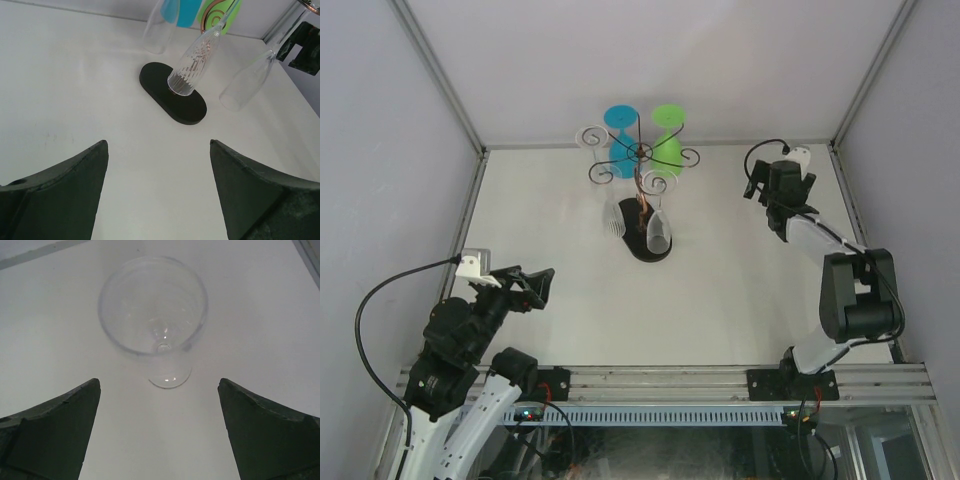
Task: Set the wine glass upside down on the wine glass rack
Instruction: Pick up the wine glass at the center of the board.
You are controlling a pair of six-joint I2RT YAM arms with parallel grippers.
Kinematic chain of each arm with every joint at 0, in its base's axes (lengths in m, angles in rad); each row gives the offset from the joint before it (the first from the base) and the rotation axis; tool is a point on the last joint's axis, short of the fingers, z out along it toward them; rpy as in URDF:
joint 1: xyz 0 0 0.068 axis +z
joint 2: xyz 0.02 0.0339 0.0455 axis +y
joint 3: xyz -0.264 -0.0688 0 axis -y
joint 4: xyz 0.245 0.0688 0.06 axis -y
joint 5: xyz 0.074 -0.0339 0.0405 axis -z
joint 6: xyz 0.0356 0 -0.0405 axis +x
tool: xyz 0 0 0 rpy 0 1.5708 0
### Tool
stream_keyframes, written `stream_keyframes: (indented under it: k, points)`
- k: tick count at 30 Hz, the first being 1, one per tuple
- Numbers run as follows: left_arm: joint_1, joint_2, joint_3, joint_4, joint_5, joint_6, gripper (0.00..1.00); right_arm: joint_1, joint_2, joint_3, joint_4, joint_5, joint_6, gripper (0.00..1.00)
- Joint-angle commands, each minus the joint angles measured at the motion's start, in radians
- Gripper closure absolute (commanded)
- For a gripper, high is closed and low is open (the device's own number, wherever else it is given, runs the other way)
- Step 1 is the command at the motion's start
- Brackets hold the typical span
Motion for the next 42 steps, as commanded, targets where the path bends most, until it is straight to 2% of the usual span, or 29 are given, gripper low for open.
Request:
stream_keyframes:
  k: [1,7,17,23,32,42]
  points:
    - [0.006,0.002,-0.017,0.040,0.019,0.007,0.14,-0.015,0.088,0.057,0.157,0.028,-0.004,0.00]
    - [0.006,0.005,-0.017,0.039,0.016,0.007,0.14,-0.035,0.181,0.085,0.276,0.023,-0.004,0.00]
    - [0.006,0.010,-0.017,0.038,0.013,0.008,0.14,-0.041,0.251,0.132,0.332,0.067,-0.048,0.02]
    - [0.006,0.011,-0.017,0.039,0.012,0.008,0.14,-0.041,0.269,0.146,0.334,0.068,-0.061,0.10]
    - [0.006,0.011,-0.017,0.039,0.012,0.007,0.14,-0.041,0.269,0.169,0.273,0.073,-0.070,0.13]
    - [0.006,0.008,-0.017,0.038,0.010,0.007,0.14,-0.043,0.261,0.180,0.214,0.069,-0.066,0.26]
